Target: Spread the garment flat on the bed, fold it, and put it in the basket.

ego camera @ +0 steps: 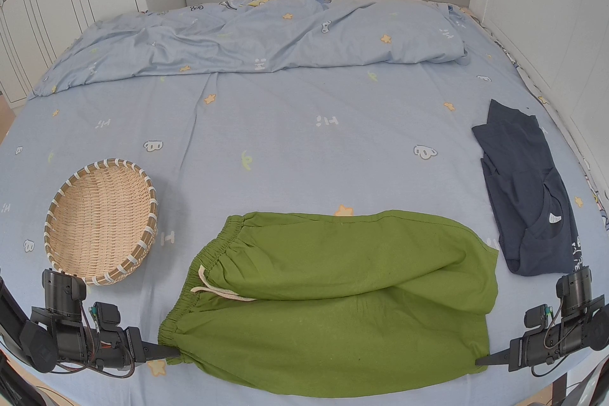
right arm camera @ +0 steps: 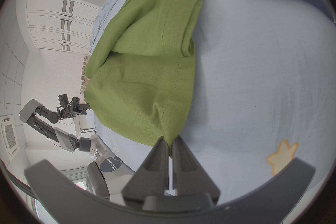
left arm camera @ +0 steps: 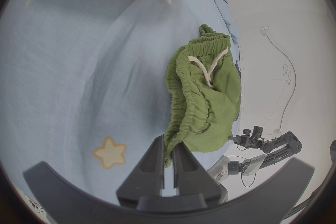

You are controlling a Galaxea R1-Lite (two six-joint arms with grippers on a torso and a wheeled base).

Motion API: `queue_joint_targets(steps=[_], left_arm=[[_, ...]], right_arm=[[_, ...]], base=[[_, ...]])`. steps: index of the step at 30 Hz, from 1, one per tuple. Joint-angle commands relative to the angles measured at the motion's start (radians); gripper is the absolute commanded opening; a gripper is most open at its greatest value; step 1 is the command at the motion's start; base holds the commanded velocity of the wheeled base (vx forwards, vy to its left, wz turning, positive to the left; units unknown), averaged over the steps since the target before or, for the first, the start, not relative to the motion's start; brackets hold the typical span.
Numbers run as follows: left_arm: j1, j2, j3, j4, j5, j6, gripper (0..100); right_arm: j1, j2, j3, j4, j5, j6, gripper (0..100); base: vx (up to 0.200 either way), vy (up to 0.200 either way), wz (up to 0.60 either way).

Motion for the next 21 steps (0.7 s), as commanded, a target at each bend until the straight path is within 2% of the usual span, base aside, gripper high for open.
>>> queue_joint_targets(steps=[1, 3, 6, 10, 21], left_arm=[[0.000, 0.002, 0.012, 0.005, 0.001, 0.019, 0], [0.000, 0.002, 0.016, 0.011, 0.001, 0.036, 0], [0.004, 0.008, 0.041, 0.031, 0.010, 0.116, 0], [0.004, 0.007, 0.047, 0.054, 0.011, 0.128, 0], [0.004, -0.039, 0.047, 0.158, 0.016, 0.159, 0]], right_arm=[[-0.007, -0.010, 0.018, 0.012, -0.006, -0.007, 0], [-0.018, -0.016, 0.018, 0.016, -0.008, -0.016, 0], [-0.086, -0.067, 0.018, 0.079, -0.008, -0.080, 0], [-0.124, -0.108, 0.018, 0.119, -0.009, -0.093, 0], [-0.104, -0.246, 0.018, 0.270, -0.011, -0.100, 0]], base=[[0.000, 0.000, 0.00], [0.000, 0.000, 0.00], [0.000, 0.000, 0.00], [0.000, 0.000, 0.00], [0.000, 0.000, 0.00]])
